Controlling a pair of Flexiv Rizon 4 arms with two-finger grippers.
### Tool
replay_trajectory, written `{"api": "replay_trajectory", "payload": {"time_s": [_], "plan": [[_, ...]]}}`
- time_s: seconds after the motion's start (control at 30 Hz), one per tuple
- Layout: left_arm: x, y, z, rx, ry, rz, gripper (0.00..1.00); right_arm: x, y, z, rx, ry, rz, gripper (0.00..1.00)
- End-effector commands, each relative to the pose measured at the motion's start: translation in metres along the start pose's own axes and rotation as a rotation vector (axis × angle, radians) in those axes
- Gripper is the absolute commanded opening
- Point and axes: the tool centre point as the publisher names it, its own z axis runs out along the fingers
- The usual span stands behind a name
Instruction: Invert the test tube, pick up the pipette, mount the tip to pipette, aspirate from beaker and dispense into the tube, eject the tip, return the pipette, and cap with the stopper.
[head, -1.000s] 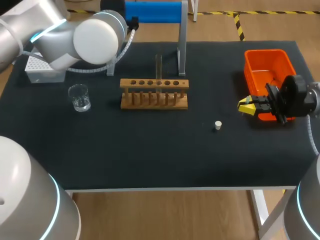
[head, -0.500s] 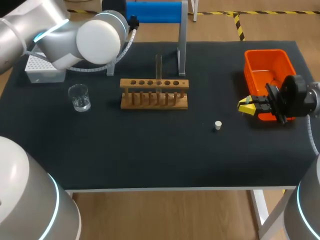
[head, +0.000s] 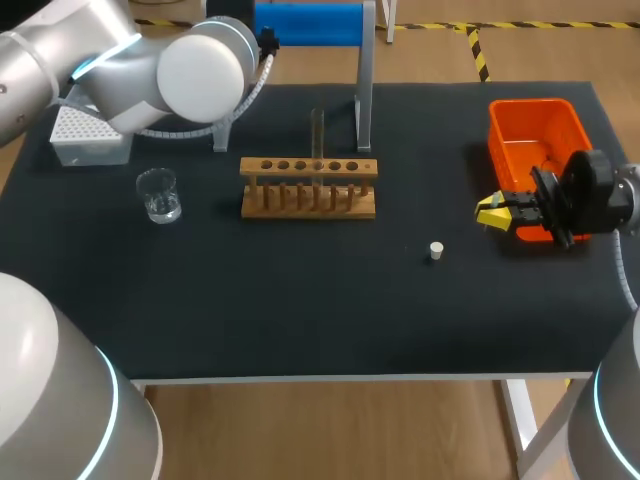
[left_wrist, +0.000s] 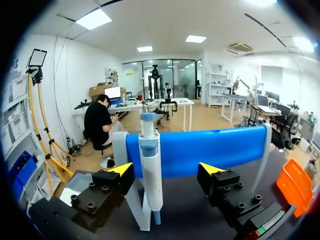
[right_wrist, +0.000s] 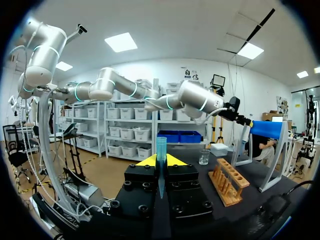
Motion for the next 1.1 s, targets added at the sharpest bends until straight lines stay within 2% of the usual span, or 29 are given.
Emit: {"api": "replay_trajectory", "payload": {"time_s": [0.03, 0.43, 0.47, 0.53, 1.1], "plan": [[-0.001, -0.002, 0.007, -0.002, 0.004, -0.001, 0.84, 0.0, 0.0, 0.0, 0.0, 0.001, 0.0, 0.0], [-0.002, -0.005, 0.017, 0.003, 0.003, -0.006, 0.82, 0.0, 0.0, 0.0, 0.0, 0.001, 0.0, 0.0], [-0.002, -0.005, 0.018, 0.004, 0.004, -0.006, 0.76, 0.0, 0.0, 0.0, 0.0, 0.001, 0.0, 0.0], [-0.003, -0.005, 0.019, 0.005, 0.003, -0.006, 0.51, 0.0, 0.0, 0.0, 0.0, 0.001, 0.0, 0.0], [-0.009, -0.002, 0.027, -0.007, -0.017, -0.009, 0.55, 0.0, 0.0, 0.0, 0.0, 0.001, 0.0, 0.0]]}}
